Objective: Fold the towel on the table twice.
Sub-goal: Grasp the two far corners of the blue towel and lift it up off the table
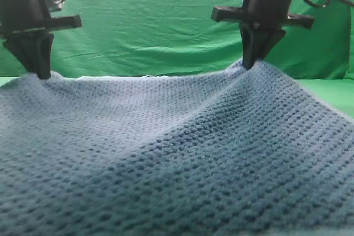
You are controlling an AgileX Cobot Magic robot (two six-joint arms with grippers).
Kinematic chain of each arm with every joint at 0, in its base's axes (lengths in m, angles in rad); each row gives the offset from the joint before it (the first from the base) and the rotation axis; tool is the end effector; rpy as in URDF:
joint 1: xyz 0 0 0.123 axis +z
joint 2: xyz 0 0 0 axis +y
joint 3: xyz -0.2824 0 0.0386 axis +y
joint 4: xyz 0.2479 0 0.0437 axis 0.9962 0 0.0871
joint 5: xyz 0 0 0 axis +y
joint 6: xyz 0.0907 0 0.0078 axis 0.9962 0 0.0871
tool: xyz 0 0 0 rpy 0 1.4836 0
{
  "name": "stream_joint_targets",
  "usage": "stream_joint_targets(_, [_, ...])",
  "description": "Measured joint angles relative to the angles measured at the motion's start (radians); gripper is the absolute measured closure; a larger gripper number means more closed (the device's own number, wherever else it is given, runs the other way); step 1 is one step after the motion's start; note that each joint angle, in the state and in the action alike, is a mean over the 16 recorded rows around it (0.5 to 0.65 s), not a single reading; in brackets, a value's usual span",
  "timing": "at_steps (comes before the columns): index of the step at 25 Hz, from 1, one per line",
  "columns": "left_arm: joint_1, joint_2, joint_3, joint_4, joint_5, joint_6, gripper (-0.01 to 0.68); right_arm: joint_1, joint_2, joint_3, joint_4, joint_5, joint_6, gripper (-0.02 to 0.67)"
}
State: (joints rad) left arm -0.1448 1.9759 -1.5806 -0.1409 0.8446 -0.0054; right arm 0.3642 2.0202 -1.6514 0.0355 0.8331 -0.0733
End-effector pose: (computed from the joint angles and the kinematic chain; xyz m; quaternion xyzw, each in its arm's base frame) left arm 0.4236 -0.0714 0.2296 0.0332 0.9759 -0.0765 0.2018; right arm 0.4144 0.1605 0.2302 -0.2029 0.9526 0.0481 0.2214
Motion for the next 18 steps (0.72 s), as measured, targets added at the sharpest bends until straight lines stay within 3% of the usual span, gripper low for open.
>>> stream_joint_targets(8, [0.000, -0.060, -0.228, -0.030, -0.008, -0.001, 0.673, 0.000, -0.080, -0.136, -0.047, -0.112, 0.016, 0.649])
stream_joint_targets(18, [-0.001, -0.074, -0.386, -0.111, -0.247, 0.024, 0.673, -0.007, -0.099, -0.248, -0.053, -0.441, 0.017, 0.649])
